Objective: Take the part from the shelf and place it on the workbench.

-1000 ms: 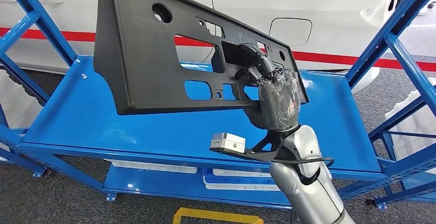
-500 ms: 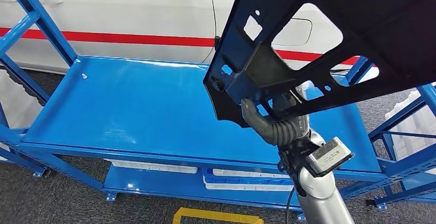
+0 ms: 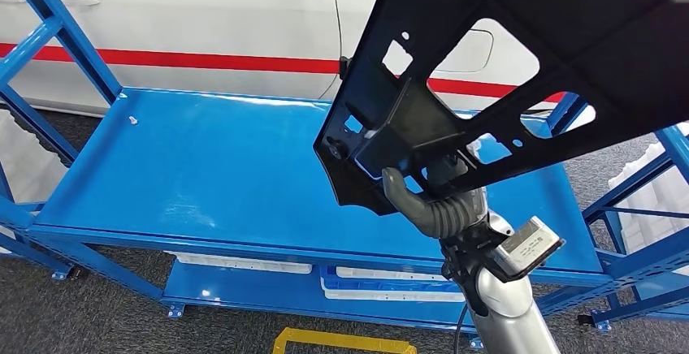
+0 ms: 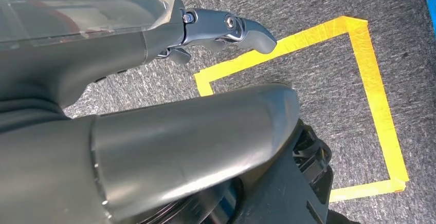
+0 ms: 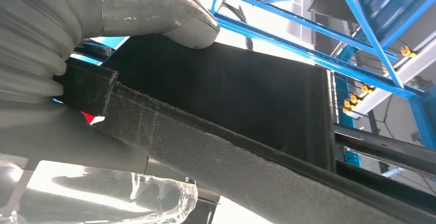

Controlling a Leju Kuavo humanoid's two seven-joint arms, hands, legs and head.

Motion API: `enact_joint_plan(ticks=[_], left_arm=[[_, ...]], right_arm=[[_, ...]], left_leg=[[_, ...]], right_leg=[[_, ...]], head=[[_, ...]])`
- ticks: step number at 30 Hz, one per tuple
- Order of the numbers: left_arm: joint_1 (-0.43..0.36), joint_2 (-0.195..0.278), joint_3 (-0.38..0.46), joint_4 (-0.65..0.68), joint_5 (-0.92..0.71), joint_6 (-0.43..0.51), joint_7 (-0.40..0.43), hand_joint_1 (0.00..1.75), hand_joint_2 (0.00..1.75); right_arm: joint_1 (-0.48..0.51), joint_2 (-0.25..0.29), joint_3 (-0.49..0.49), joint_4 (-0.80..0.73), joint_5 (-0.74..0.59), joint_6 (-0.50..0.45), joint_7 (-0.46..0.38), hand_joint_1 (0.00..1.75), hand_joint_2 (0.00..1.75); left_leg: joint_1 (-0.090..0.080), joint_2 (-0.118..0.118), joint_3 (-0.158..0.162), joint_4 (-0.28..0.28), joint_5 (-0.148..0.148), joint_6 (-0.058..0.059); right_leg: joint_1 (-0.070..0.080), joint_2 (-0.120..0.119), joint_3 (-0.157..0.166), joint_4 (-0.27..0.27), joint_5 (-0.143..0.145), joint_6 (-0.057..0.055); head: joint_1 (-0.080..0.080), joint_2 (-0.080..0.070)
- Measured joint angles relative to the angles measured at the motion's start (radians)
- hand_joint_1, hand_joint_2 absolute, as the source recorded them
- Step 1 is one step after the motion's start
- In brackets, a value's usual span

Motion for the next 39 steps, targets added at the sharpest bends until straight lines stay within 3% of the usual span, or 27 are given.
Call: enact_joint_plan(ticks=[9,13,22,29,34,37,39], left_arm=[[0.003,0.000,0.006,0.005,0.000,0.000,-0.005,0.00,0.00],[0.003,0.001,0.007,0.007,-0.002,0.000,-0.024,0.00,1.75],[0.005,0.013,0.007,0.016,-0.011,0.000,0.009,0.00,1.75],[0.006,0.014,0.011,0.021,0.006,0.000,-0.011,0.00,1.75],[0.006,0.016,0.014,0.024,0.015,0.000,-0.011,0.00,1.75],[0.006,0.017,0.014,0.025,0.016,0.000,-0.010,0.00,1.75],[0.005,0.018,0.014,0.025,0.017,0.000,-0.010,0.00,1.75]], right_arm=[[0.000,-0.010,0.003,0.019,0.000,0.001,0.008,1.75,1.75],[-0.010,-0.012,0.007,0.027,0.001,0.000,0.029,1.75,1.75],[-0.044,-0.019,0.043,0.042,0.008,-0.015,0.051,1.75,1.75],[-0.061,-0.023,0.072,0.043,0.029,-0.031,0.067,1.75,1.75],[-0.067,-0.024,0.084,0.043,0.034,-0.035,0.071,1.75,1.75],[-0.070,-0.026,0.090,0.043,0.034,-0.035,0.072,1.75,1.75],[-0.074,-0.027,0.092,0.044,0.033,-0.035,0.073,1.75,1.75]], left_leg=[[0.000,0.000,0.000,0.000,0.000,0.000],[0.000,0.000,0.000,0.000,0.000,0.000],[0.000,0.000,0.000,0.000,0.000,0.000],[0.000,0.000,0.000,0.000,0.000,0.000],[-0.006,0.000,-0.001,0.002,-0.003,0.004],[-0.012,0.000,-0.001,0.003,-0.006,0.010],[-0.011,0.001,0.001,-0.002,-0.001,0.020]], right_leg=[[0.000,0.000,0.000,0.000,0.000,0.000],[0.000,0.000,0.002,0.000,0.000,0.000],[0.000,0.000,0.002,0.000,0.000,0.000],[0.000,0.000,0.002,0.000,0.000,0.000],[-0.006,0.000,0.001,-0.001,0.001,0.002],[-0.012,0.000,0.001,-0.002,0.001,0.009],[-0.014,0.000,0.000,0.001,-0.001,0.017]], head=[[0.000,0.000],[0.000,0.000],[0.000,0.000],[0.000,0.000],[0.000,0.000],[0.000,0.000],[0.000,0.000]])
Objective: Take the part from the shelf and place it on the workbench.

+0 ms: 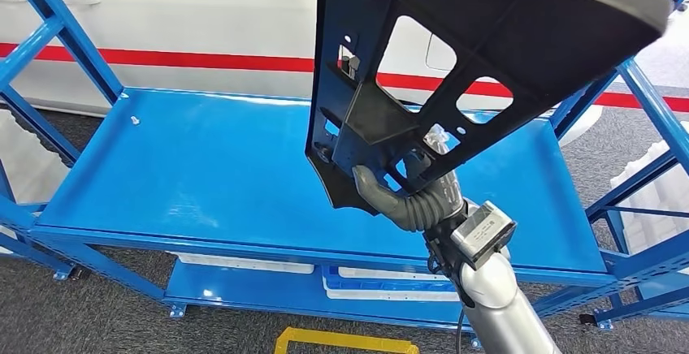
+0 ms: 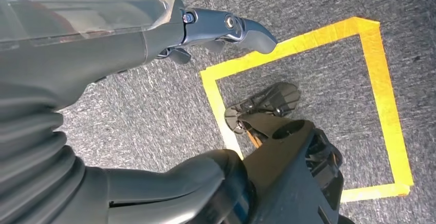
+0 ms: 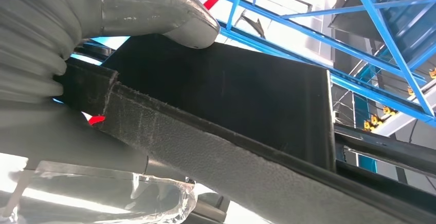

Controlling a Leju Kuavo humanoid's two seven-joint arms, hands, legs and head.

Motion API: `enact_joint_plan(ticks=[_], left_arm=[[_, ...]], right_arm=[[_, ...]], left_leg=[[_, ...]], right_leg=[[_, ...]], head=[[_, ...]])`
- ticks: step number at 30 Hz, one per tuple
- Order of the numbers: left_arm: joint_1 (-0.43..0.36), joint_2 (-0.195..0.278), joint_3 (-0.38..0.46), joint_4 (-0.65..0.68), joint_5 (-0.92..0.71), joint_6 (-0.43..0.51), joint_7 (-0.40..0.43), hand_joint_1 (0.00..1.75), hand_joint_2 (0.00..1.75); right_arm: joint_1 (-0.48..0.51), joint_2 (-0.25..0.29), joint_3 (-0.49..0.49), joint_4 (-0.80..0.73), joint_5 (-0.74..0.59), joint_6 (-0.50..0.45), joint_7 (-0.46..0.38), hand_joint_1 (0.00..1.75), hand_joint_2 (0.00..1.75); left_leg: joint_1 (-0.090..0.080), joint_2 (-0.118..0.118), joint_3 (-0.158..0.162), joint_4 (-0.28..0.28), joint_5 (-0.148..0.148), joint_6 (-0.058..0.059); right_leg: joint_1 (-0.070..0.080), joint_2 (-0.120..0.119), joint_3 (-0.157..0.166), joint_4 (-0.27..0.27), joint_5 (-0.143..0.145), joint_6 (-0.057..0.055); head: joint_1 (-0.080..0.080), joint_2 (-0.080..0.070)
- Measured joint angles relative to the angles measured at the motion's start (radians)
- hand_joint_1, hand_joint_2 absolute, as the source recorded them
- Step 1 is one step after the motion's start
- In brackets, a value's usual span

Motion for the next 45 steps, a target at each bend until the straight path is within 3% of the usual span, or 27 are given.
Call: enact_joint_plan(ticks=[2,5,6,7,8,10,12,14,16,17,19,21,22,23,26,28,30,32,33,35,37,38,39,40,42,43,45], left_arm=[[-0.002,0.000,0.000,0.000,0.002,0.000,0.000,0.00,1.75],[-0.004,-0.001,0.000,0.000,0.003,0.000,0.000,0.00,1.75],[-0.004,-0.002,0.000,0.000,0.003,0.000,0.001,0.00,1.75],[-0.005,-0.004,0.000,0.000,0.003,0.000,0.002,0.00,1.75],[-0.006,-0.005,0.000,0.000,0.003,0.000,0.005,0.00,1.75],[-0.010,-0.007,0.000,0.000,0.001,0.000,0.010,0.00,1.75],[-0.016,-0.009,0.000,0.000,0.000,0.000,0.014,0.00,1.75],[-0.020,-0.009,0.000,-0.001,-0.001,0.000,0.018,0.00,1.75],[-0.021,-0.009,0.000,-0.002,-0.004,0.000,0.020,0.00,1.75],[-0.022,-0.009,0.000,-0.002,-0.005,-0.001,0.021,0.00,1.75],[-0.022,-0.010,-0.001,-0.003,-0.007,-0.002,0.022,0.00,1.75],[-0.022,-0.011,-0.001,-0.003,-0.007,-0.003,0.023,0.00,1.75],[-0.023,-0.011,-0.001,-0.004,-0.008,-0.003,0.024,0.00,1.75],[-0.023,-0.011,-0.002,-0.004,-0.009,-0.003,0.025,0.00,1.75],[-0.029,-0.011,-0.002,-0.008,-0.014,-0.003,0.027,0.00,1.75],[-0.033,-0.011,-0.003,-0.011,-0.017,-0.003,0.028,0.00,1.75],[-0.034,-0.010,-0.003,-0.011,-0.019,-0.003,0.029,0.00,1.75],[-0.034,-0.010,-0.003,-0.012,-0.020,-0.003,0.029,0.00,1.75],[-0.034,-0.011,-0.003,-0.012,-0.020,-0.002,0.029,0.00,1.75],[-0.034,-0.011,-0.003,-0.012,-0.022,-0.001,0.030,0.00,1.75],[-0.033,-0.012,-0.003,-0.012,-0.023,-0.001,0.030,0.00,1.75],[-0.033,-0.014,-0.003,-0.012,-0.024,-0.001,0.029,0.00,1.75],[-0.033,-0.015,-0.003,-0.012,-0.025,-0.001,0.029,0.00,1.75],[-0.033,-0.016,-0.004,-0.012,-0.026,-0.001,0.029,0.00,1.75],[-0.033,-0.017,-0.004,-0.012,-0.028,-0.001,0.029,0.00,1.75],[-0.033,-0.017,-0.004,-0.012,-0.028,-0.001,0.029,0.00,1.75],[-0.032,-0.018,-0.004,-0.012,-0.029,-0.001,0.029,0.00,1.75]], right_arm=[[-0.005,-0.002,0.001,0.001,-0.003,0.000,0.001,1.75,1.75],[-0.005,-0.004,0.002,0.003,-0.006,0.000,0.001,1.75,1.75],[-0.002,-0.005,0.002,0.004,-0.006,0.000,0.001,1.75,1.75],[0.002,-0.005,0.002,0.005,-0.004,0.000,0.001,1.75,1.75],[0.005,-0.005,0.001,0.005,-0.001,0.000,0.001,1.75,1.75],[0.009,-0.005,-0.001,0.005,0.006,0.000,0.001,1.75,1.75],[0.014,-0.003,-0.007,0.005,0.011,0.001,0.000,1.75,1.75],[0.020,-0.001,-0.014,0.004,0.016,0.003,-0.001,1.75,1.75],[0.027,0.002,-0.021,0.003,0.025,0.007,-0.004,1.75,1.75],[0.031,0.004,-0.024,0.002,0.029,0.009,-0.007,1.75,1.75],[0.038,0.009,-0.030,0.002,0.037,0.013,-0.011,1.75,1.75],[0.049,0.011,-0.036,0.002,0.042,0.015,-0.014,1.75,1.75],[0.054,0.012,-0.040,0.002,0.044,0.016,-0.016,1.75,1.75],[0.059,0.012,-0.043,0.002,0.047,0.016,-0.018,1.75,1.75],[0.065,0.014,-0.053,0.000,0.056,0.017,-0.029,1.75,1.75],[0.069,0.015,-0.059,-0.004,0.061,0.018,-0.037,1.75,1.75],[0.080,0.018,-0.064,-0.007,0.064,0.018,-0.045,1.75,1.75],[0.095,0.019,-0.071,-0.011,0.069,0.018,-0.053,1.75,1.75],[0.102,0.019,-0.073,-0.013,0.072,0.018,-0.056,1.75,1.75],[0.114,0.021,-0.078,-0.017,0.077,0.019,-0.062,1.75,1.75],[0.125,0.022,-0.082,-0.020,0.080,0.021,-0.066,1.75,1.75],[0.130,0.023,-0.085,-0.022,0.082,0.022,-0.066,1.75,1.75],[0.134,0.023,-0.088,-0.023,0.085,0.024,-0.066,1.75,1.75],[0.136,0.024,-0.090,-0.026,0.088,0.025,-0.067,1.75,1.75],[0.139,0.028,-0.093,-0.033,0.094,0.030,-0.068,1.75,1.75],[0.140,0.030,-0.094,-0.037,0.096,0.032,-0.069,1.75,1.75],[0.144,0.033,-0.097,-0.041,0.099,0.034,-0.071,1.75,1.75]], left_leg=[[0.005,0.003,0.002,-0.008,0.008,0.011],[0.006,0.005,0.001,-0.011,0.011,0.015],[0.005,0.005,0.001,-0.011,0.011,0.015],[0.005,0.005,0.000,-0.010,0.011,0.015],[0.005,0.005,0.000,-0.009,0.011,0.014],[0.005,0.004,-0.001,-0.004,0.012,0.009],[0.003,0.002,-0.006,0.002,0.013,-0.001],[0.002,0.001,-0.011,0.006,0.018,-0.013],[0.006,0.001,-0.022,0.019,0.006,-0.026],[0.010,0.003,-0.034,0.044,-0.019,-0.033],[0.020,0.006,-0.077,0.152,-0.102,-0.048],[0.030,0.006,-0.116,0.277,-0.164,-0.060],[0.035,0.007,-0.115,0.299,-0.169,-0.065],[0.039,0.008,-0.093,0.282,-0.155,-0.068],[0.048,0.009,0.043,0.084,-0.089,-0.072],[0.044,0.006,0.081,0.013,-0.076,-0.064],[0.037,0.005,0.072,0.008,-0.065,-0.049],[0.034,0.008,0.059,0.000,-0.047,-0.029],[0.034,0.010,0.049,-0.003,-0.036,-0.019],[0.030,0.012,0.024,-0.003,-0.016,-0.008],[0.026,0.013,-0.004,-0.002,0.004,-0.006],[0.025,0.013,-0.017,-0.001,0.013,-0.007],[0.024,0.013,-0.028,0.000,0.022,-0.010],[0.024,0.013,-0.039,0.003,0.030,-0.013],[0.021,0.012,-0.053,0.008,0.044,-0.023],[0.020,0.011,-0.057,0.010,0.051,-0.029],[0.019,0.010,-0.059,0.009,0.064,-0.040]], right_leg=[[0.001,0.000,-0.022,0.050,-0.029,-0.003],[0.004,0.000,-0.117,0.248,-0.112,-0.017],[0.006,0.000,-0.141,0.296,-0.123,-0.015],[0.007,0.000,-0.149,0.310,-0.117,-0.009],[0.008,0.000,-0.136,0.279,-0.094,-0.001],[0.008,-0.001,-0.070,0.138,-0.034,0.009],[0.012,0.001,-0.026,0.046,0.002,0.000],[0.016,0.004,-0.029,0.037,0.012,-0.016],[0.007,0.004,-0.038,0.034,0.019,-0.033],[0.003,0.003,-0.043,0.032,0.025,-0.044],[0.004,0.000,-0.056,0.032,0.036,-0.062],[0.007,-0.002,-0.070,0.033,0.046,-0.068],[0.007,-0.003,-0.077,0.034,0.051,-0.067],[0.007,-0.003,-0.082,0.035,0.056,-0.065],[0.007,-0.003,-0.094,0.042,0.067,-0.054],[0.009,-0.003,-0.100,0.044,0.076,-0.040],[0.010,-0.003,-0.105,0.041,0.086,-0.023],[0.008,-0.002,-0.123,0.063,0.064,-0.018],[0.009,-0.002,-0.141,0.100,0.032,-0.024],[0.008,-0.002,-0.184,0.226,-0.053,-0.039],[0.009,-0.002,-0.200,0.325,-0.091,-0.036],[0.010,-0.002,-0.183,0.325,-0.083,-0.028],[0.011,-0.002,-0.147,0.287,-0.064,-0.020],[0.011,-0.002,-0.096,0.219,-0.044,-0.014],[0.017,-0.001,0.001,0.076,-0.033,-0.017],[0.020,0.000,0.024,0.035,-0.036,-0.023],[0.023,0.002,0.020,0.023,-0.036,-0.034]], head=[[0.001,0.000],[0.003,0.000],[0.003,0.000],[0.003,0.000],[0.003,0.000],[0.003,0.000],[0.002,0.000],[0.002,0.000],[0.002,0.000],[0.001,0.000],[0.000,0.000],[-0.001,0.000],[-0.001,0.000],[-0.001,0.000],[-0.001,0.000],[0.001,0.000],[0.003,0.000],[0.005,0.000],[0.005,0.000],[0.007,0.000],[0.007,0.000],[0.007,0.000],[0.007,0.000],[0.007,0.000],[0.006,0.000],[0.007,0.000],[0.006,0.000]])
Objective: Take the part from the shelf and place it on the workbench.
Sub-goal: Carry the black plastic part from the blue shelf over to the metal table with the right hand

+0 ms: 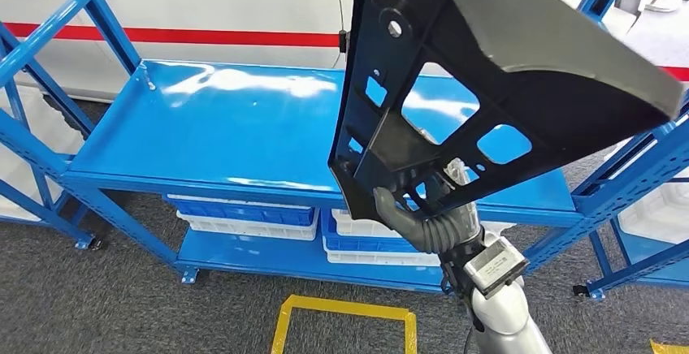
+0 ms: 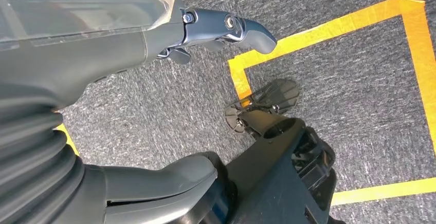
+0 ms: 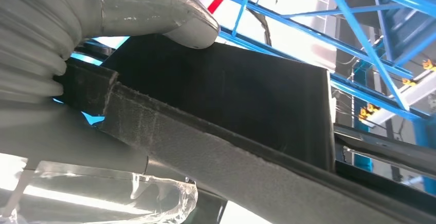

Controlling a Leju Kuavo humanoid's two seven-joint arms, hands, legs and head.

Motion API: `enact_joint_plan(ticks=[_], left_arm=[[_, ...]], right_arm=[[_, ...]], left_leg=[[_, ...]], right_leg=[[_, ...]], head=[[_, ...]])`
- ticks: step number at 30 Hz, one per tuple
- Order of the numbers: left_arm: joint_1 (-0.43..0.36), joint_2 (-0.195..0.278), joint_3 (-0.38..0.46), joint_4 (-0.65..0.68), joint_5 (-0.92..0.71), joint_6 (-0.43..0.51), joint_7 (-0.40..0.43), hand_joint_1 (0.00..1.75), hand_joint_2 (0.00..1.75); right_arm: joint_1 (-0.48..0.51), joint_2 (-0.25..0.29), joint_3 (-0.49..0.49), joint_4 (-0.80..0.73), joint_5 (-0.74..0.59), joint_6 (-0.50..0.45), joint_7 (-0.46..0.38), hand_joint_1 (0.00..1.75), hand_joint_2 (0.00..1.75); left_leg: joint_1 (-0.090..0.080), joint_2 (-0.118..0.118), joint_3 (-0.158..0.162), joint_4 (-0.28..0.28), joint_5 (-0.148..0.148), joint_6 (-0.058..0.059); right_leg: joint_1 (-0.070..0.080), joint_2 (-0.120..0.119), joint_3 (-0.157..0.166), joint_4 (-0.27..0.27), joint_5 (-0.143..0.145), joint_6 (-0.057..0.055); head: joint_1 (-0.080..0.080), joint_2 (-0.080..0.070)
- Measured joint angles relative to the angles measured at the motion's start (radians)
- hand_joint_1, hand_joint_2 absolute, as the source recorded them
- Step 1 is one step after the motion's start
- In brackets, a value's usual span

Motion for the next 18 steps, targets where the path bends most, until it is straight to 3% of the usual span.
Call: enact_joint_plan(ticks=[2,3,5,6,7,8,9,11,13,14,16,18], left_arm=[[0.001,0.000,0.000,0.000,-0.001,0.000,0.000,0.00,1.75],[0.001,0.001,0.000,0.000,-0.002,0.000,0.000,0.00,1.75],[0.002,0.000,-0.001,0.000,-0.005,-0.002,0.001,0.00,1.75],[0.001,-0.001,-0.002,0.000,-0.007,-0.002,0.002,0.00,1.75],[0.001,-0.002,-0.004,0.000,-0.008,-0.002,0.003,0.00,1.75],[0.001,-0.002,-0.006,0.000,-0.009,-0.002,0.004,0.00,1.75],[0.001,-0.003,-0.008,0.000,-0.009,-0.002,0.004,0.00,1.75],[-0.001,-0.003,-0.011,-0.002,-0.010,-0.002,0.005,0.00,1.75],[-0.004,-0.003,-0.013,-0.006,-0.010,-0.002,0.005,0.00,1.75],[-0.005,-0.002,-0.014,-0.007,-0.011,-0.002,0.006,0.00,1.75],[-0.005,-0.003,-0.014,-0.007,-0.011,-0.002,0.008,0.00,1.75],[-0.006,-0.004,-0.014,-0.008,-0.011,-0.002,0.011,0.00,1.75]], right_arm=[[0.001,0.004,-0.001,-0.002,0.001,0.001,-0.002,1.75,1.75],[0.001,0.007,-0.002,-0.002,0.002,0.002,-0.002,1.75,1.75],[0.004,0.012,-0.004,-0.004,0.006,0.006,-0.003,1.75,1.75],[0.006,0.014,-0.005,-0.004,0.009,0.009,-0.003,1.75,1.75],[0.008,0.015,-0.007,-0.004,0.012,0.012,-0.004,1.75,1.75],[0.010,0.016,-0.010,-0.004,0.014,0.015,-0.004,1.75,1.75],[0.012,0.017,-0.012,-0.004,0.015,0.018,-0.004,1.75,1.75],[0.013,0.020,-0.016,-0.006,0.018,0.021,-0.005,1.75,1.75],[0.014,0.023,-0.020,-0.010,0.023,0.021,-0.006,1.75,1.75],[0.015,0.024,-0.022,-0.012,0.025,0.021,-0.007,1.75,1.75],[0.019,0.026,-0.025,-0.013,0.030,0.022,-0.008,1.75,1.75],[0.024,0.027,-0.030,-0.013,0.031,0.021,-0.009,1.75,1.75]], left_leg=[[0.004,-0.001,-0.013,0.016,-0.021,-0.010],[0.006,-0.001,-0.025,0.045,-0.057,-0.015],[0.011,0.001,-0.059,0.157,-0.159,-0.024],[0.013,0.001,-0.072,0.221,-0.194,-0.028],[0.016,0.001,-0.075,0.267,-0.207,-0.031],[0.017,0.001,-0.063,0.281,-0.199,-0.032],[0.019,0.001,-0.034,0.260,-0.178,-0.031],[0.020,0.000,0.067,0.135,-0.145,-0.025],[0.015,-0.003,0.146,0.021,-0.147,-0.016],[0.011,-0.003,0.159,-0.004,-0.152,-0.010],[0.005,-0.001,0.149,-0.017,-0.135,0.006],[0.005,0.005,0.128,-0.030,-0.105,0.025]], right_leg=[[-0.008,-0.002,-0.012,0.000,0.014,-0.019],[-0.011,-0.004,-0.020,-0.001,0.025,-0.030],[-0.009,-0.005,-0.043,0.000,0.048,-0.044],[-0.006,-0.006,-0.054,0.001,0.058,-0.046],[-0.004,-0.006,-0.067,0.002,0.068,-0.045],[-0.003,-0.006,-0.079,0.004,0.077,-0.044],[-0.002,-0.006,-0.091,0.006,0.085,-0.041],[-0.001,-0.005,-0.110,0.013,0.098,-0.034],[0.001,-0.006,-0.120,0.017,0.110,-0.022],[0.000,-0.007,-0.123,0.016,0.117,-0.016],[-0.001,-0.009,-0.129,0.014,0.131,0.000],[0.000,-0.008,-0.155,0.044,0.098,0.001]], head=[[-0.001,0.000],[-0.003,0.000],[-0.005,0.000],[-0.006,0.000],[-0.006,0.000],[-0.006,0.000],[-0.006,0.000],[-0.006,0.000],[-0.005,0.000],[-0.004,0.000],[-0.004,0.000],[-0.003,0.000]])
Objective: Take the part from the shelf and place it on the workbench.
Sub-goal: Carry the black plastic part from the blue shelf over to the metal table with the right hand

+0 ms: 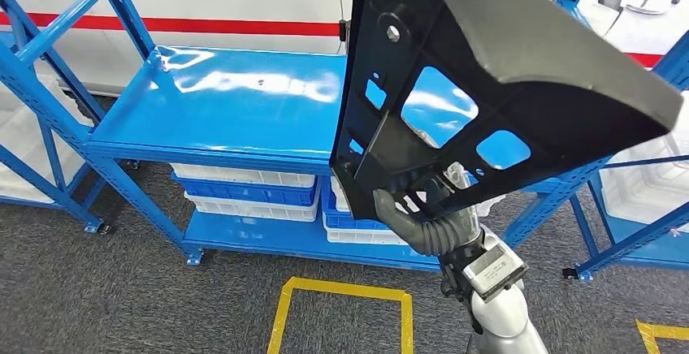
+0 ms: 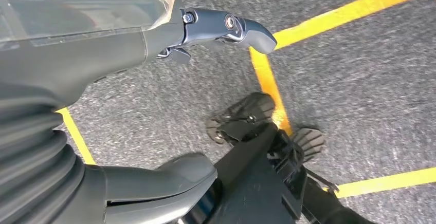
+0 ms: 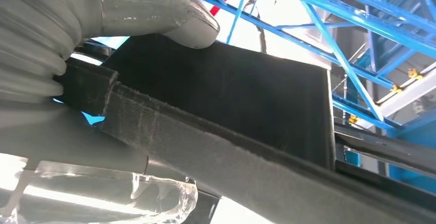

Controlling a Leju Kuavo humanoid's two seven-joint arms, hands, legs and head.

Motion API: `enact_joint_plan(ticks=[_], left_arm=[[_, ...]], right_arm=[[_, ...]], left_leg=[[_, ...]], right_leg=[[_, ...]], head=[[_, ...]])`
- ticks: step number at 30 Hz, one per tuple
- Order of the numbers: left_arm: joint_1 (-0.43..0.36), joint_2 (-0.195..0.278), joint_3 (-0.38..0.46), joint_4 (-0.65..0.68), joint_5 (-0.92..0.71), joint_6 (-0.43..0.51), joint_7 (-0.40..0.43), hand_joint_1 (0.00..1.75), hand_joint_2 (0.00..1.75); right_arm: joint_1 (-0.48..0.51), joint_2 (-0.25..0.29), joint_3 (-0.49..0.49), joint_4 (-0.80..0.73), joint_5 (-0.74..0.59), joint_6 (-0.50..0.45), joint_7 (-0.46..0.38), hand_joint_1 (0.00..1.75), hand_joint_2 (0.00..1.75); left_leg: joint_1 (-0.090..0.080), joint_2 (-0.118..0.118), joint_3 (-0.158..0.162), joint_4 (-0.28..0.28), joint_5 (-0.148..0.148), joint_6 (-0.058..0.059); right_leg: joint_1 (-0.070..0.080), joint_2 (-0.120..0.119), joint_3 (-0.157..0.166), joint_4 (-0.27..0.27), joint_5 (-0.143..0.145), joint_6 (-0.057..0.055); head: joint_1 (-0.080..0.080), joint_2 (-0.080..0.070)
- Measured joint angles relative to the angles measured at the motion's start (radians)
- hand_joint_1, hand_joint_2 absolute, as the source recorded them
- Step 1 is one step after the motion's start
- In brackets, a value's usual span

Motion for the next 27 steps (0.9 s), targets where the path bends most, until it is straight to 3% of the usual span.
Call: enact_joint_plan(ticks=[3,4,5,6,8,10,11,13,15,17,19,20,21,23,25,27], left_arm=[[-0.001,0.000,0.000,0.000,0.000,0.002,0.001,0.00,1.75],[0.000,-0.001,0.000,0.000,0.000,0.002,0.001,0.00,1.75],[0.001,-0.001,0.000,0.000,0.000,0.002,-0.001,0.00,1.75],[0.001,-0.002,0.000,0.000,-0.001,0.002,-0.003,0.00,1.75],[0.001,-0.002,0.000,-0.001,-0.006,0.002,-0.011,0.00,1.75],[0.002,-0.001,0.000,-0.003,-0.012,0.002,-0.018,0.00,1.75],[0.002,0.000,-0.001,-0.004,-0.013,0.002,-0.020,0.00,1.75],[0.002,0.001,-0.001,-0.005,-0.016,0.002,-0.021,0.00,1.75],[0.003,0.003,-0.001,-0.006,-0.017,0.002,-0.022,0.00,1.75],[0.005,0.003,-0.001,-0.006,-0.018,0.000,-0.022,0.00,1.75],[0.006,0.003,-0.002,-0.006,-0.020,-0.001,-0.022,0.00,1.75],[0.007,0.003,-0.002,-0.006,-0.021,-0.001,-0.022,0.00,1.75],[0.007,0.003,-0.002,-0.006,-0.021,-0.001,-0.022,0.00,1.75],[0.008,0.004,-0.002,-0.006,-0.021,-0.001,-0.023,0.00,1.75],[0.007,0.005,-0.002,-0.006,-0.021,-0.001,-0.026,0.00,1.75],[0.007,0.007,-0.002,-0.007,-0.021,-0.001,-0.029,0.00,1.75]], right_arm=[[0.008,0.000,-0.008,0.000,0.000,0.000,-0.001,1.75,1.75],[0.011,0.000,-0.010,0.000,0.000,0.000,-0.001,1.75,1.75],[0.013,0.000,-0.012,0.001,0.001,0.000,-0.001,1.75,1.75],[0.014,0.000,-0.013,0.001,0.002,0.000,-0.001,1.75,1.75],[0.015,0.000,-0.015,0.001,0.007,0.000,-0.001,1.75,1.75],[0.017,0.000,-0.015,0.001,0.015,0.000,-0.002,1.75,1.75],[0.019,0.000,-0.016,0.001,0.020,0.001,-0.003,1.75,1.75],[0.023,0.000,-0.017,0.001,0.028,0.001,-0.005,1.75,1.75],[0.024,0.000,-0.017,0.001,0.032,0.001,-0.005,1.75,1.75],[0.025,0.000,-0.017,0.001,0.034,0.001,-0.006,1.75,1.75],[0.028,0.001,-0.017,0.001,0.036,0.001,-0.006,1.75,1.75],[0.030,0.001,-0.017,0.001,0.038,0.001,-0.006,1.75,1.75],[0.032,0.001,-0.017,0.001,0.039,0.001,-0.006,1.75,1.75],[0.033,0.001,-0.017,0.001,0.042,0.001,-0.006,1.75,1.75],[0.034,0.001,-0.017,0.001,0.043,0.001,-0.006,1.75,1.75],[0.035,0.002,-0.017,0.001,0.045,0.001,-0.006,1.75,1.75]], left_leg=[[-0.001,0.005,-0.049,-0.004,0.045,0.012],[-0.002,0.006,-0.066,-0.003,0.058,0.011],[-0.002,0.007,-0.084,-0.002,0.071,0.010],[-0.001,0.008,-0.101,-0.002,0.082,0.007],[-0.001,0.007,-0.133,0.006,0.103,-0.003],[-0.005,0.003,-0.156,0.019,0.119,-0.017],[-0.007,0.000,-0.159,0.023,0.126,-0.022],[-0.005,-0.005,-0.162,0.026,0.138,-0.032],[0.003,-0.005,-0.177,0.052,0.108,-0.041],[0.008,-0.004,-0.211,0.151,0.019,-0.051],[0.011,-0.004,-0.246,0.278,-0.048,-0.059],[0.012,-0.004,-0.246,0.308,-0.053,-0.061],[0.012,-0.002,-0.228,0.302,-0.043,-0.060],[0.011,0.017,-0.138,0.182,0.000,-0.051],[0.000,0.052,-0.063,0.064,0.021,-0.036],[-0.012,0.061,-0.052,0.034,0.019,-0.021]], right_leg=[[-0.002,0.002,-0.055,0.169,-0.130,-0.014],[-0.004,0.003,-0.060,0.224,-0.150,-0.009],[-0.005,0.003,-0.052,0.252,-0.150,0.001],[-0.007,0.002,-0.029,0.247,-0.133,0.013],[-0.011,0.003,0.068,0.138,-0.097,0.031],[-0.009,0.006,0.173,-0.007,-0.113,0.024],[-0.006,0.007,0.199,-0.047,-0.130,0.015],[-0.007,0.002,0.195,-0.057,-0.133,-0.003],[-0.012,-0.009,0.184,-0.054,-0.119,-0.025],[-0.011,-0.021,0.168,-0.054,-0.103,-0.043],[-0.006,-0.034,0.153,-0.052,-0.091,-0.048],[-0.004,-0.040,0.148,-0.052,-0.086,-0.048],[-0.003,-0.046,0.144,-0.051,-0.083,-0.046],[-0.001,-0.060,0.143,-0.050,-0.079,-0.042],[0.005,-0.075,0.141,-0.049,-0.077,-0.037],[0.008,-0.092,0.137,-0.050,-0.073,-0.031]], head=[[0.007,0.000],[0.008,0.000],[0.008,0.000],[0.009,0.000],[0.009,0.000],[0.009,0.000],[0.008,0.000],[0.004,0.000],[0.002,0.000],[0.001,0.000],[0.001,0.000],[0.001,0.000],[0.001,0.000],[0.000,0.000],[0.001,0.000],[0.001,0.000]])
